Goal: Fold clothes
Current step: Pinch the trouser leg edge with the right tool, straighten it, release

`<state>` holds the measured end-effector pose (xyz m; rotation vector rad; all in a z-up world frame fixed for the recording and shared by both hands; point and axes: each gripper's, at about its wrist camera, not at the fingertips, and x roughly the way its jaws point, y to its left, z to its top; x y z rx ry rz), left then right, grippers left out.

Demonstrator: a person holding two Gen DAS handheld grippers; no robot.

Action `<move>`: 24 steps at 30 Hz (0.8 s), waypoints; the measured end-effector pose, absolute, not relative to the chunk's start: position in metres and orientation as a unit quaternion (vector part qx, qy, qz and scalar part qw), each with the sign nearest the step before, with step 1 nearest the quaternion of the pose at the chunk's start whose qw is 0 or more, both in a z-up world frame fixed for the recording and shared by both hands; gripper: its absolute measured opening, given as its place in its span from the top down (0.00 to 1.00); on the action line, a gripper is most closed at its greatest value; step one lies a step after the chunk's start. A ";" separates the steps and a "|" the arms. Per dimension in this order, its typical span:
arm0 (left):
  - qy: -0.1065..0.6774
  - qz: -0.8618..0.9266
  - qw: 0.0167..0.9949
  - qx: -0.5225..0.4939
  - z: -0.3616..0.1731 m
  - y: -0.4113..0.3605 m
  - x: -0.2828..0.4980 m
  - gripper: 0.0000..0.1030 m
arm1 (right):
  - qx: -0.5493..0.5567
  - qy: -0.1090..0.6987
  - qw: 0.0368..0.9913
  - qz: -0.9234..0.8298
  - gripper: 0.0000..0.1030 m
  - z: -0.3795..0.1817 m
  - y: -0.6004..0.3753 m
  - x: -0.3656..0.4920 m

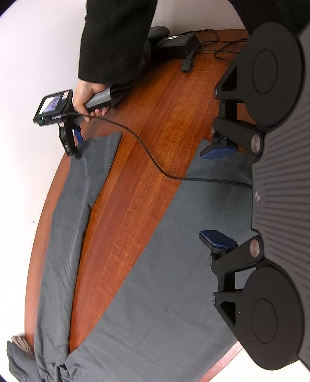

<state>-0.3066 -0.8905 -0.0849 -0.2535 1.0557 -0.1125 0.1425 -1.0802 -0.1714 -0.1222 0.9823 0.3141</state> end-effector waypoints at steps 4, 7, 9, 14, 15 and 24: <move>0.504 -0.043 0.853 -0.128 -0.084 -0.889 -0.307 0.32 | -0.025 0.465 0.873 0.142 0.88 -0.167 -1.082 0.137; 0.500 -0.043 0.856 -0.121 -0.080 -0.890 -0.307 0.32 | -0.028 0.452 0.882 0.132 0.89 -0.162 -1.084 0.126; 0.496 -0.044 0.859 -0.117 -0.076 -0.892 -0.308 0.32 | -0.020 0.450 0.884 0.124 0.89 -0.161 -1.091 0.121; 0.490 -0.051 0.863 -0.114 -0.069 -0.892 -0.308 0.32 | -0.023 0.459 0.884 0.090 0.89 -0.161 -1.120 0.119; 0.488 -0.054 0.863 -0.114 -0.068 -0.893 -0.308 0.32 | -0.022 0.461 0.884 0.080 0.89 -0.160 -1.129 0.120; 0.464 -0.072 0.875 -0.117 -0.060 -0.888 -0.304 0.32 | -0.031 0.461 0.886 0.030 0.72 -0.141 -1.180 0.103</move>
